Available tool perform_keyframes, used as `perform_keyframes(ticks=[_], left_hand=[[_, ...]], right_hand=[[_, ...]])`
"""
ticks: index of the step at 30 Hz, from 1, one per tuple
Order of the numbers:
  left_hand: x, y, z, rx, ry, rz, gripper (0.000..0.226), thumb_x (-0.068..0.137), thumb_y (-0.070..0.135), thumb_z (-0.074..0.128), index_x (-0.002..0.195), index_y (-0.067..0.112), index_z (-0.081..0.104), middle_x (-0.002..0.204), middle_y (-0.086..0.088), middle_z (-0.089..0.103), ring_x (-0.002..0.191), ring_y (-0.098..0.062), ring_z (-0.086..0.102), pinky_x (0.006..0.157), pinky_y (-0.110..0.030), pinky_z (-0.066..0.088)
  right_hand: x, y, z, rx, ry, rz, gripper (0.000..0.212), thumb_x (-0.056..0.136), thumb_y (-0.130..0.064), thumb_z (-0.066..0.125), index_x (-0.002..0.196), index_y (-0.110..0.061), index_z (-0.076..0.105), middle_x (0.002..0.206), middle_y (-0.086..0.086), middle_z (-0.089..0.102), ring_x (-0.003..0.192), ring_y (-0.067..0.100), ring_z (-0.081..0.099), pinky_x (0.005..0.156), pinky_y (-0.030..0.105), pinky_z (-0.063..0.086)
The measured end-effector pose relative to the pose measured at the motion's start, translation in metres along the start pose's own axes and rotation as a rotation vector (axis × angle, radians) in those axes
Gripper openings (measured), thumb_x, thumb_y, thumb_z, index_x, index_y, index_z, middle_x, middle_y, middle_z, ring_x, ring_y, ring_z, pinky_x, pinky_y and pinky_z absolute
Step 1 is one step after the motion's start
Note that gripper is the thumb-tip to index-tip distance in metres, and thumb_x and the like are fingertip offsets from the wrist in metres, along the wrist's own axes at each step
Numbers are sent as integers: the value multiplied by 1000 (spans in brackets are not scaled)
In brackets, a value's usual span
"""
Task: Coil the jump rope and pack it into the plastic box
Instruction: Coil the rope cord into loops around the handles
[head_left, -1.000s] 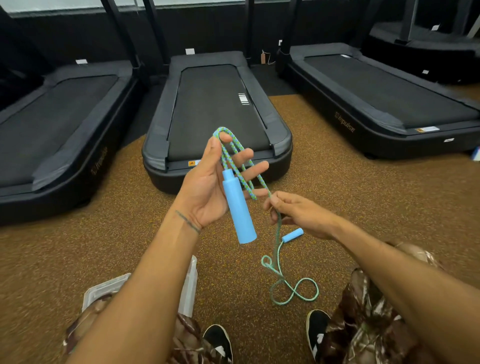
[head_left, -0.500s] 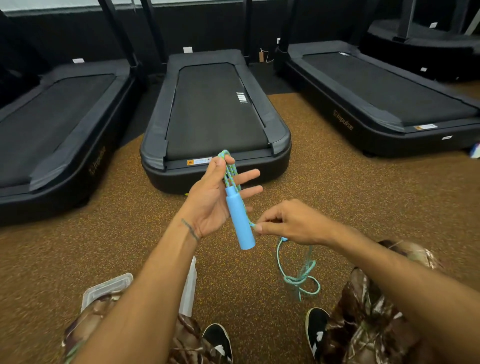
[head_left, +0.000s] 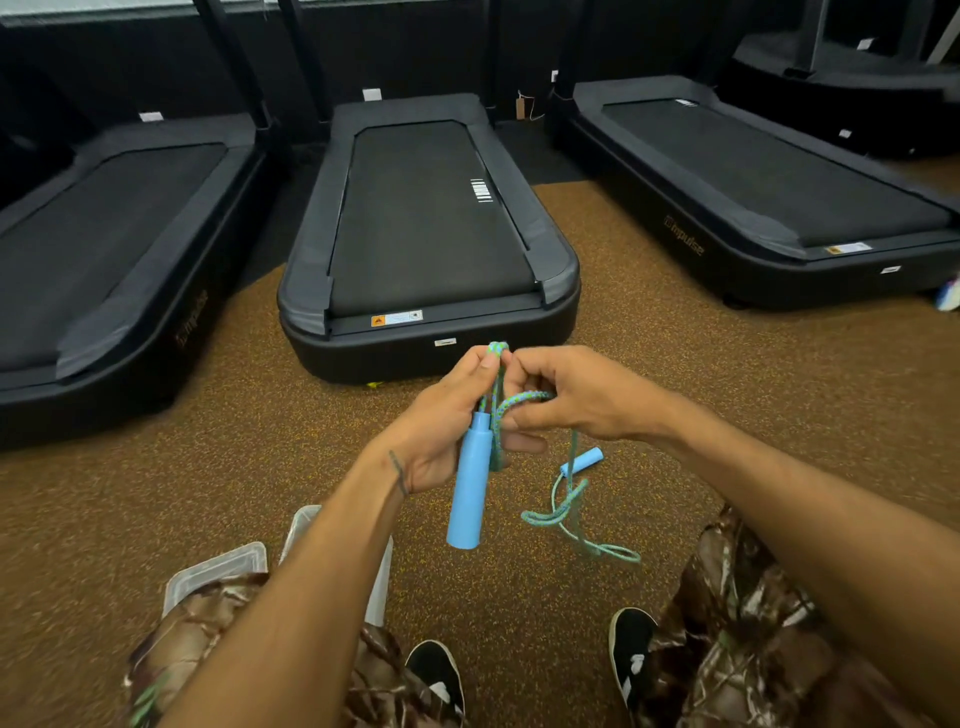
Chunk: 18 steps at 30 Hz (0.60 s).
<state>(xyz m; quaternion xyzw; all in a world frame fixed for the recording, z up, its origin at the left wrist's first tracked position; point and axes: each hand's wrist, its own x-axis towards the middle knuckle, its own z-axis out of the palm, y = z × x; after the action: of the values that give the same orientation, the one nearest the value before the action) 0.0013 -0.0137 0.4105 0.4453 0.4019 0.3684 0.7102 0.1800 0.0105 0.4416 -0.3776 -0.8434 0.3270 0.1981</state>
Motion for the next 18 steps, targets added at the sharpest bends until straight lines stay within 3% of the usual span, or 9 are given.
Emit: perform_keyframes(ticks=[5,7,9,11,13,18], left_hand=[[-4,4,4,11,-40,-62,27,102,47,42,115,26,53,87,-25,73,63,-28,73,69,-38,53],[-5,4,6,12,-60,-82,29,101,48,45,119,27,54,84,-26,72,56,-25,70,67,-38,55],[-6,3,8,-11,-64,-85,29,101,45,45,123,29,54,77,-24,71,49,-22,66,75,-48,56],[-6,3,9,-51,-56,-86,28,102,42,44,126,32,55,70,-22,70,44,-20,61,91,-64,47],[-5,2,7,-81,-44,-101,32,103,39,45,132,30,52,66,-19,68,42,-18,57,97,-71,41],[-6,2,-3,-106,-97,-136,47,93,38,54,137,22,51,65,-18,65,40,-12,49,98,-76,37]], right_hand=[[9,5,-6,-106,270,-40,38,67,-30,89,90,-20,61,85,-5,59,67,-1,47,62,14,38],[13,5,-11,-131,270,-16,53,65,-33,90,109,-21,62,98,-4,59,68,-9,49,62,9,38],[17,5,-17,-140,173,40,63,69,-34,87,124,-21,61,103,-6,61,65,-16,50,63,7,38],[19,6,-23,-23,38,104,53,74,-37,82,122,-19,66,97,-4,67,59,-5,52,61,15,41],[19,7,-26,143,-31,135,43,75,-40,79,110,-17,72,82,0,69,58,12,49,52,26,38],[18,6,-22,329,-29,117,30,84,-21,75,104,0,67,63,-7,64,51,-2,50,45,12,33]])
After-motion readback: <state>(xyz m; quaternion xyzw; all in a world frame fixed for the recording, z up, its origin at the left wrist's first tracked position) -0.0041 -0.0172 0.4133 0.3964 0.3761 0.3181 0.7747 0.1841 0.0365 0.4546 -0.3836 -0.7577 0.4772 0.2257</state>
